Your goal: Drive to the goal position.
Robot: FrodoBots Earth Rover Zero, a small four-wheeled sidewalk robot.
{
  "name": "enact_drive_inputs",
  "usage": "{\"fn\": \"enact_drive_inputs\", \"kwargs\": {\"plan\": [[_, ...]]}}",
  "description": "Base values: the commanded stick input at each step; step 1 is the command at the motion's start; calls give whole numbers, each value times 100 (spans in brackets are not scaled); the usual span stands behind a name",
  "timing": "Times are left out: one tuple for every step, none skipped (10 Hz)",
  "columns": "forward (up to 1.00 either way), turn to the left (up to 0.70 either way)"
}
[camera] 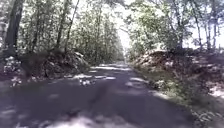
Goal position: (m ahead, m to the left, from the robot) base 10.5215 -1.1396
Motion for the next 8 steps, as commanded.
{"fn": "enact_drive_inputs", "kwargs": {"plan": [[45, 0], [45, 0], [45, 0], [45, 0], [45, 22], [45, 22], [45, 16], [45, 10]]}}
